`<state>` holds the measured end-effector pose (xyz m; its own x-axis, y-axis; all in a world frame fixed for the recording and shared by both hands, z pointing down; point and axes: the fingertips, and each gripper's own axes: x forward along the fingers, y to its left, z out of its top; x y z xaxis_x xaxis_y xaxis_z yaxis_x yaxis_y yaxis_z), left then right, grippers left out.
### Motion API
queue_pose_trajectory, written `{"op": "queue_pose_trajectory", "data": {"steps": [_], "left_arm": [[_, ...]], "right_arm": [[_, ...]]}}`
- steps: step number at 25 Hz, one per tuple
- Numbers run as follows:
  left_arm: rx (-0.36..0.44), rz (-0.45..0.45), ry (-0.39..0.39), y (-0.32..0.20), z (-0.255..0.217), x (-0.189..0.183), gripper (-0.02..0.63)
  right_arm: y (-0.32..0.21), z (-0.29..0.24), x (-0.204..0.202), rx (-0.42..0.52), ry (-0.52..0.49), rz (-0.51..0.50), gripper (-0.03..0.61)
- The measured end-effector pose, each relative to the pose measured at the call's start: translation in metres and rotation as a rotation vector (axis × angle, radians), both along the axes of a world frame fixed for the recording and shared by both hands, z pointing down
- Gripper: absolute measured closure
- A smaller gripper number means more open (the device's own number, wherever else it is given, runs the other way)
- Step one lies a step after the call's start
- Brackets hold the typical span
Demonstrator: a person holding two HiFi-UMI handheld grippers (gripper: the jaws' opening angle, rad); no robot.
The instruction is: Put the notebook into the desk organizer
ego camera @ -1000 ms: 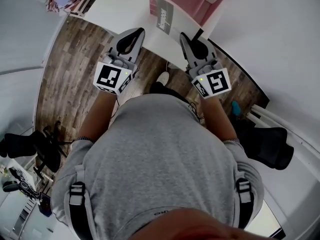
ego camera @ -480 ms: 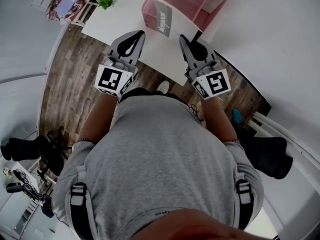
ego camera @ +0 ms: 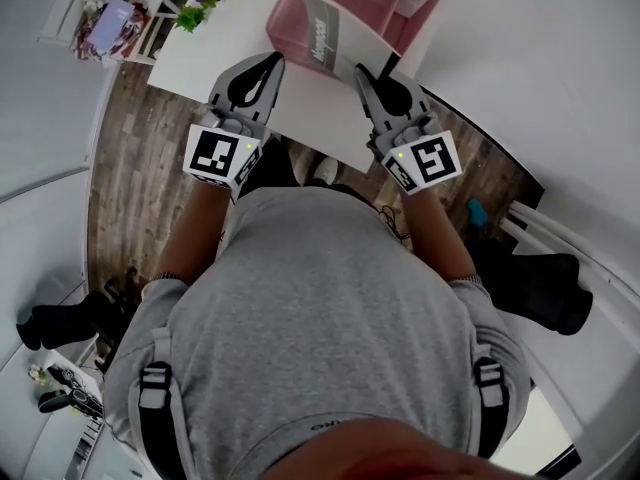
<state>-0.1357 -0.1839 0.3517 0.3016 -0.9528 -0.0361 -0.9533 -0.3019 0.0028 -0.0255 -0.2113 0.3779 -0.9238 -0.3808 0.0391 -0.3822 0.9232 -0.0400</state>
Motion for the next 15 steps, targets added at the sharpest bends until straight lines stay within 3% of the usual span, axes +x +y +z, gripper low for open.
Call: {"op": "queue_pose_trajectory", "data": {"steps": [10,15], "left_arm": [[0.026,0.172,-0.008,-0.062,-0.005,-0.027,0.594],[0.037,0.243,-0.001,-0.088,-0.006,-0.034,0.594]], "right_arm": [[-0.046,0.002,-0.028,-0.124,-0.016,0.118,0.561],[-0.068,0.01,-0.039,-0.237,-0.05,0.151,0.561]]}}
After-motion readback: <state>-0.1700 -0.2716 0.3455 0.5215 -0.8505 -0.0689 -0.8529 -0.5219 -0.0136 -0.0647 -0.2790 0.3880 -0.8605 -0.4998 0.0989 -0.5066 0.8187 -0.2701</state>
